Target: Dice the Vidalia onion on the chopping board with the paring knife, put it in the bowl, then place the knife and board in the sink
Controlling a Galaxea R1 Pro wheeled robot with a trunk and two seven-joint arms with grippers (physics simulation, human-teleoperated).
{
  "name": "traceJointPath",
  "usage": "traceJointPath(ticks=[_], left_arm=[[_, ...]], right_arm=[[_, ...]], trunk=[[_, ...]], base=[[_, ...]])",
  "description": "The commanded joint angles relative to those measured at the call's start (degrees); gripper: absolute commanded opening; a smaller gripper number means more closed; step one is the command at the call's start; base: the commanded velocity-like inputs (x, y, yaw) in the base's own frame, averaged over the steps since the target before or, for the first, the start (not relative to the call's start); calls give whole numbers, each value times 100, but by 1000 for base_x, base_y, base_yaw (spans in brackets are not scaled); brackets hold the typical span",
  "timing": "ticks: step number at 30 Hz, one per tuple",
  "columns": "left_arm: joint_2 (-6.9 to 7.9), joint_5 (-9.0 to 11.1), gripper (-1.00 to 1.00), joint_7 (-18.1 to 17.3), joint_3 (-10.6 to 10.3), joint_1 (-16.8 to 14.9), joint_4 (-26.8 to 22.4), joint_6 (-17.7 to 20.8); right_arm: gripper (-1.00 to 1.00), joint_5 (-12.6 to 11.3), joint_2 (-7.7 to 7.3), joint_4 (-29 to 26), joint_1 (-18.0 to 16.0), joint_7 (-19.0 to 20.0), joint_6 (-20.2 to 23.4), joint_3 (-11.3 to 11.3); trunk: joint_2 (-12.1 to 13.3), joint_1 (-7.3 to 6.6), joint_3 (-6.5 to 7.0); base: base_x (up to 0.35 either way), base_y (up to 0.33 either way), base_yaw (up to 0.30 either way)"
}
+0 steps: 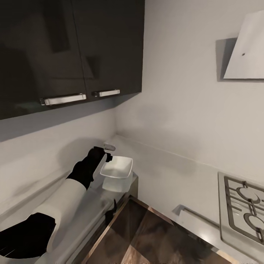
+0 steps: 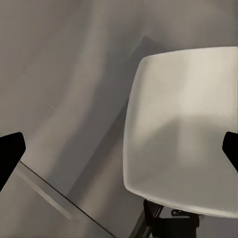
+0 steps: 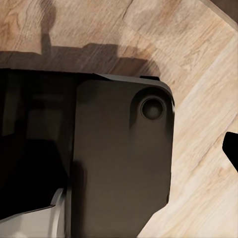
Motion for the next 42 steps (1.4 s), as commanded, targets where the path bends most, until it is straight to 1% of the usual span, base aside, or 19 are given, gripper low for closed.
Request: traceJointPath(ticks=[1,11,30,42], left_arm=[[3,42,100,42,-16,-6,-3,22],[3,42,100,42,-16,-6,57,16],[4,42,100,42,-16,-6,67,15],[6,44,100,42,-16,-6,243,32]], right_arm=[[100,61,1,4,-5,-31,-14,-36],[100,61,1,6,-8,-31,-17,-33],[100,61,1,4,-9,-31,-19,-36],[100,61,1,8,-4,-31,-18,-34]], trunk=[[-13,4,-20],[-13,4,-50],[-13,4,-52],[-13,4,-99]], base=[[84,0,0],[190,0,0],[6,0,0],[0,0,0]])
